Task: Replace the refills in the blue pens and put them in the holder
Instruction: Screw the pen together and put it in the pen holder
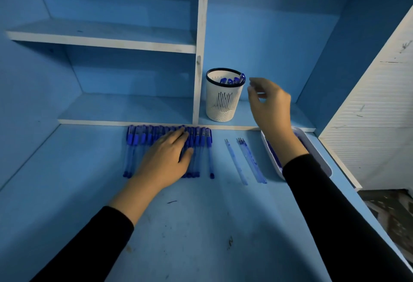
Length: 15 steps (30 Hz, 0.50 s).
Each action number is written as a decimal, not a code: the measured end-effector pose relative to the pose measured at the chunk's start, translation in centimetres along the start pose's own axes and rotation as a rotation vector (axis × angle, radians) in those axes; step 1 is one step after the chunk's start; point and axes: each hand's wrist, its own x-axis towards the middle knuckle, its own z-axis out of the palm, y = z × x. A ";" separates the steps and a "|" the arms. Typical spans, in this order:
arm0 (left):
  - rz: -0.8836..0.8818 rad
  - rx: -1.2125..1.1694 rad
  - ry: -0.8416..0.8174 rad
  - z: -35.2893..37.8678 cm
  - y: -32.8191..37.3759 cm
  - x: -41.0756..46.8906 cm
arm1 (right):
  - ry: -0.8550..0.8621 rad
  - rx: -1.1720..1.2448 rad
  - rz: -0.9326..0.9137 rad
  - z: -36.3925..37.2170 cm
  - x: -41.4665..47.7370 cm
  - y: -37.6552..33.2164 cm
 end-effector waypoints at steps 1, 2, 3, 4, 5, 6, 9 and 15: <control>0.003 0.014 0.000 -0.1 0.0 0.0 | -0.032 -0.014 0.026 -0.3 -1.0 -0.3; 0.008 0.027 0.001 -0.2 0.1 0.0 | -0.100 -0.032 0.062 -0.7 -2.0 -0.5; 0.013 0.034 0.006 -0.4 0.1 0.0 | -0.202 -0.057 0.104 -0.9 -3.1 -0.7; 0.018 0.030 0.011 -0.5 0.2 0.0 | -0.316 -0.085 0.142 -1.0 -4.2 -0.9; 0.020 0.016 0.014 -0.6 0.3 -0.2 | -0.417 -0.102 0.173 -1.1 -5.4 -1.0; 0.020 -0.004 0.014 -0.7 0.3 -0.3 | -0.490 -0.106 0.196 -1.0 -6.5 -1.1; 0.049 -0.042 0.011 -0.6 0.5 -1.3 | -0.588 -0.103 0.224 -0.5 -9.1 -1.7; 0.153 0.028 -0.053 0.4 0.7 -2.4 | -0.610 -0.128 0.198 1.5 -10.7 -3.2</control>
